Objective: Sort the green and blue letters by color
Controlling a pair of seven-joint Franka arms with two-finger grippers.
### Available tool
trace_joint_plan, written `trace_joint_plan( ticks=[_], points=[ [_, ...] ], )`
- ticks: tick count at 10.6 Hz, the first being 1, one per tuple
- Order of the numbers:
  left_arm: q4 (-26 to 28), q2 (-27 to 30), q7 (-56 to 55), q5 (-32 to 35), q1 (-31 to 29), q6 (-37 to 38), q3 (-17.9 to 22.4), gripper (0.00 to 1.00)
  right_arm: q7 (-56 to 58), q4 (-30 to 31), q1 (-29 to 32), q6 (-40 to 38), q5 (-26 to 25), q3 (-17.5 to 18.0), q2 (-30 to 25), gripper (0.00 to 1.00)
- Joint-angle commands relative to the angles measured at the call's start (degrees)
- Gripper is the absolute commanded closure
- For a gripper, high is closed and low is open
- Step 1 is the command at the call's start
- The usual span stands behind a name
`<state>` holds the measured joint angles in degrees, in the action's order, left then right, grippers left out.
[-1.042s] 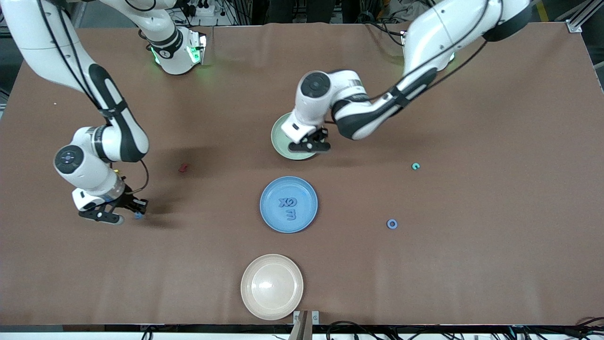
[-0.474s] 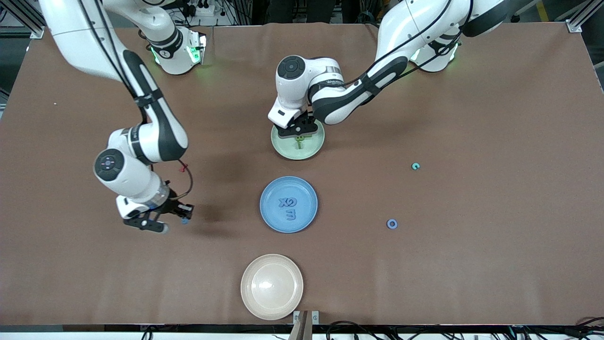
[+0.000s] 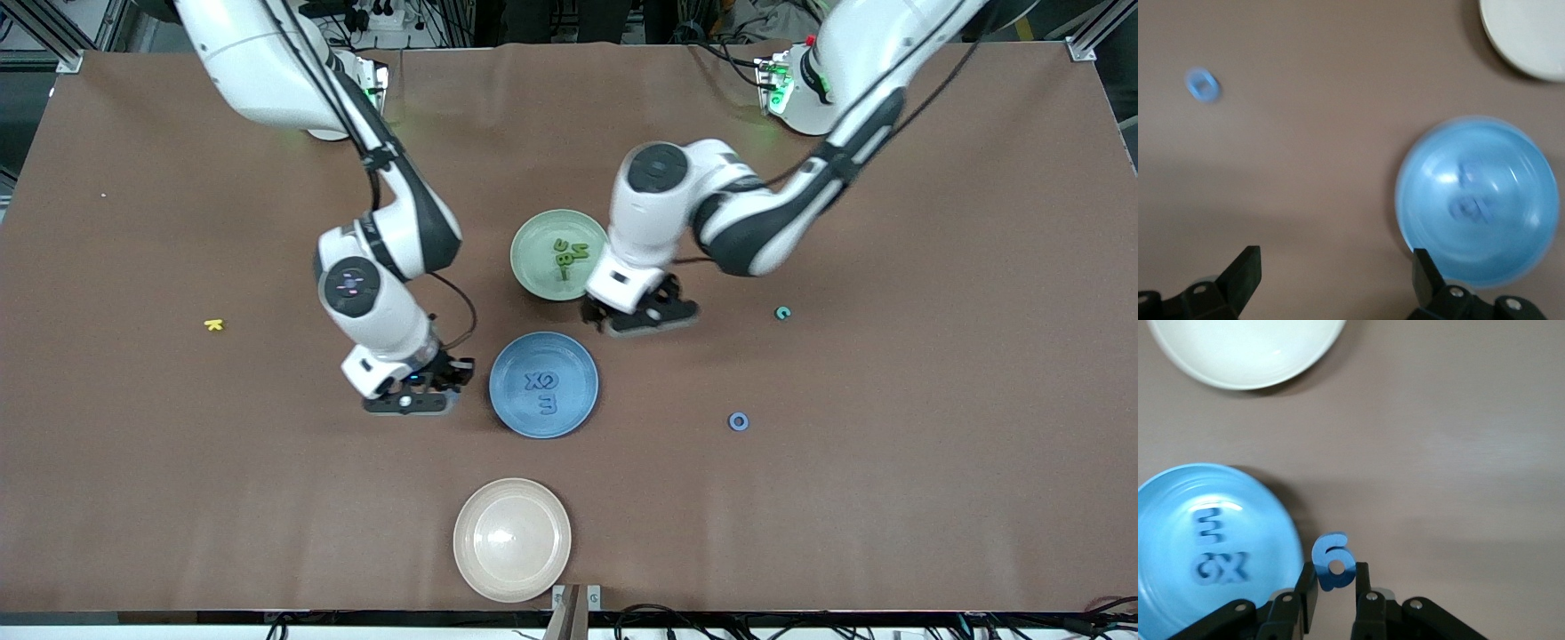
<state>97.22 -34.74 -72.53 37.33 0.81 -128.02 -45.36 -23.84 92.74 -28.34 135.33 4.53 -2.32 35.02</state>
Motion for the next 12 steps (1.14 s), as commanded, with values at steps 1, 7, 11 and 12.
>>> trace_joint_plan(
  ticks=[1,7,11,12],
  points=[
    [1.4,4.1,15.6,0.3,-11.3,1.9,-1.3,0.0,-0.4,-7.1,-4.4,0.3,0.2,-1.7,7.3,0.88],
    [1.0,10.0,41.3,-12.5,-12.5,3.6,12.2,0.0,-7.0,-7.8,-8.3,6.3,0.4,-0.9,8.7,0.0],
    [0.1,18.5,57.4,-28.2,-7.8,10.1,24.2,0.0,-3.2,-6.2,-4.0,1.7,0.4,-1.7,4.9,0.0],
    [-0.3,21.7,60.0,-31.9,-6.4,12.9,27.2,0.0,-1.2,-6.1,-1.4,-2.5,0.3,-1.9,3.1,0.0]
  ],
)
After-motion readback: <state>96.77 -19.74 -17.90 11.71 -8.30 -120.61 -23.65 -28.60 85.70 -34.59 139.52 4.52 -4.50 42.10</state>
